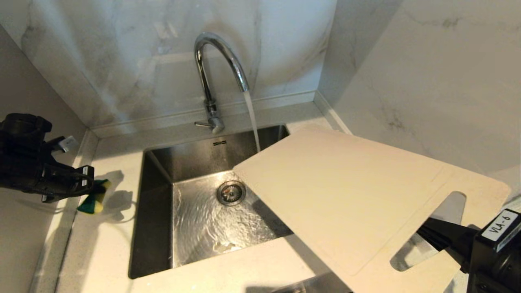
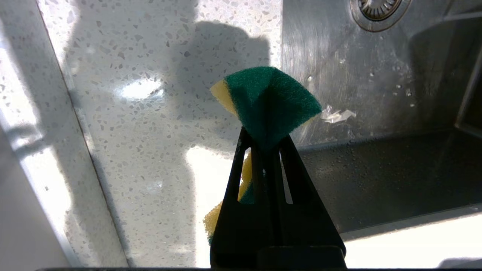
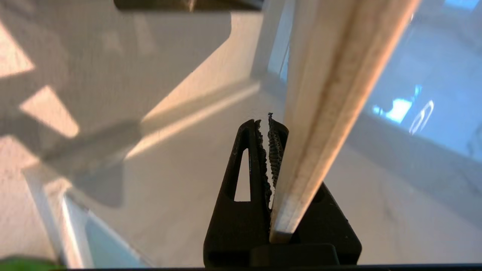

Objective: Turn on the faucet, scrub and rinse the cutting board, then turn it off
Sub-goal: Put down the cutting board

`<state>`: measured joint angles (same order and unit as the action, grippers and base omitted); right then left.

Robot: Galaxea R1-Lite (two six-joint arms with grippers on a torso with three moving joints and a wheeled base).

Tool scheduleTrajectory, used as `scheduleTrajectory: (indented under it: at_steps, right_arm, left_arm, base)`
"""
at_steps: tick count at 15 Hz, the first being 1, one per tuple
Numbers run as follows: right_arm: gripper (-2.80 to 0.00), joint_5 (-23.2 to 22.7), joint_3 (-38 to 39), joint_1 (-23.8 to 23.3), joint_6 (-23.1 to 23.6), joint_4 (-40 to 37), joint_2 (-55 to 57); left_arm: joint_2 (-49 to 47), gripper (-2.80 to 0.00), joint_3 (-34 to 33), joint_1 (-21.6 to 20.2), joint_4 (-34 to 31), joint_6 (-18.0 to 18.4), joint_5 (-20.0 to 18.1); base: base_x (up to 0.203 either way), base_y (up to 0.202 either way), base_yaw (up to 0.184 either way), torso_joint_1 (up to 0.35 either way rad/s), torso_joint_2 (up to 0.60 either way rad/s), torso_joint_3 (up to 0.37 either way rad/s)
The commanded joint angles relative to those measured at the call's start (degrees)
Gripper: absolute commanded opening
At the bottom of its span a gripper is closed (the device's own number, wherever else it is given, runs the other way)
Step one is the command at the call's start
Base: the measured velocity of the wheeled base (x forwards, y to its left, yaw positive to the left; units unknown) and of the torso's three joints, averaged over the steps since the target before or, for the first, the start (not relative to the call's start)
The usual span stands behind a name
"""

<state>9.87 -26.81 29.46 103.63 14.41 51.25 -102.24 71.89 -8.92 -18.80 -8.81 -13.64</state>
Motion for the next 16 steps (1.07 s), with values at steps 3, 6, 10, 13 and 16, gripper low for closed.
scheduleTrajectory:
  at_steps: [3, 6, 10, 13, 16]
  right_arm:
    - [-2.8, 0.79, 1.24, 0.0, -0.09, -1.5, -0.18]
    - [-2.8, 1.85, 3.75, -0.02, -5.57, -4.64, 0.6]
    - [-2.8, 5.92, 6.59, -0.22, -11.25, -5.1, 2.05]
    - [-2.8, 6.04, 7.56, -0.27, -11.29, -5.62, 2.99]
    - [-2.8, 6.74, 8.39, -0.28, -11.35, -5.53, 4.12]
  left_arm:
    - [-0.77, -2.8, -0.19, -0.04, -0.1, -0.06, 0.02]
    - [-0.68, -2.8, -0.34, -0.04, -0.18, -0.06, 0.11]
    - [-0.86, -2.8, -0.7, -0.13, -0.02, 0.02, 0.25]
    - [-1.65, -2.8, -0.87, -0.13, 1.04, -0.06, 0.19]
    - [-2.44, -2.8, -0.87, -0.13, 1.3, -0.06, 0.19]
  base:
    - [0.0, 0.0, 0.0, 0.0, 0.0, 0.0]
    - [0.0, 0.0, 0.0, 0.0, 0.0, 0.0]
    - [0.0, 0.0, 0.0, 0.0, 0.0, 0.0]
    - [0.0, 0.0, 0.0, 0.0, 0.0, 0.0]
    - [0.0, 0.0, 0.0, 0.0, 0.0, 0.0]
